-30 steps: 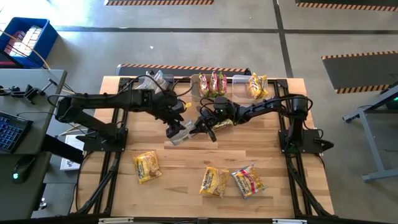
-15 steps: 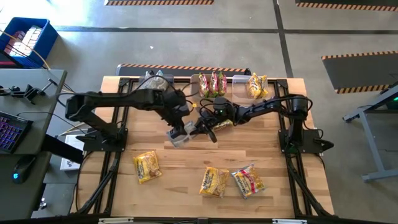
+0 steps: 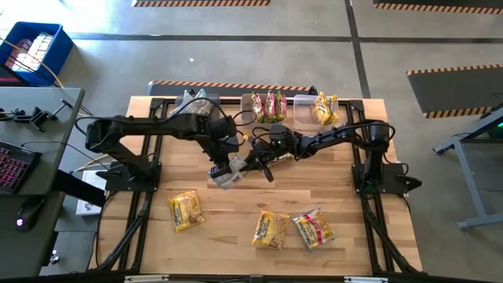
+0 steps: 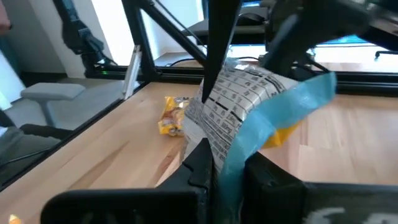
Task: Sort Maruchan noodles
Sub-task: Put the top blue noodle pack into the black bin
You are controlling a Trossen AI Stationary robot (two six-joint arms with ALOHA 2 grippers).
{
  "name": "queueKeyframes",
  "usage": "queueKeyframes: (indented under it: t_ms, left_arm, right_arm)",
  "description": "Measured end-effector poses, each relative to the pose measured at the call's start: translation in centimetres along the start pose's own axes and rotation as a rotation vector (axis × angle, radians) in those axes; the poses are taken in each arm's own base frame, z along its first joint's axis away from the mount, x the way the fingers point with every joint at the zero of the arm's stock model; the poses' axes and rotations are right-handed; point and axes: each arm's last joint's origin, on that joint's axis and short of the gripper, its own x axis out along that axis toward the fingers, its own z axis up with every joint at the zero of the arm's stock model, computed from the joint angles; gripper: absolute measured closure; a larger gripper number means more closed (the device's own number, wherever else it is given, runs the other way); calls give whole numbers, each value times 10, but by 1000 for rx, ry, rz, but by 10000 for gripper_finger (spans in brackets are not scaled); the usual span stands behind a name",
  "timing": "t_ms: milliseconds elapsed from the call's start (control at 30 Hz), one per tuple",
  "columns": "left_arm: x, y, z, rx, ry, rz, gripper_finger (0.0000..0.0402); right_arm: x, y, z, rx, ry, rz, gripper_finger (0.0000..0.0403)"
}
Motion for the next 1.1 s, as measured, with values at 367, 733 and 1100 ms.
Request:
queueKeyframes:
  t_ms: [367,733,1100]
  left_arm:
    - [-16,4,-13,-6,56,26,396]
    - [-84,35,-36,-297,-83,271,401]
    - [-143,91,-30,-542,-119,485,401]
  right_arm:
    - [-4,-8,3,65,-13,-148,316]
    - [-15,-22,-3,136,38,-214,263]
    - [-16,-23,-4,113,47,-215,374]
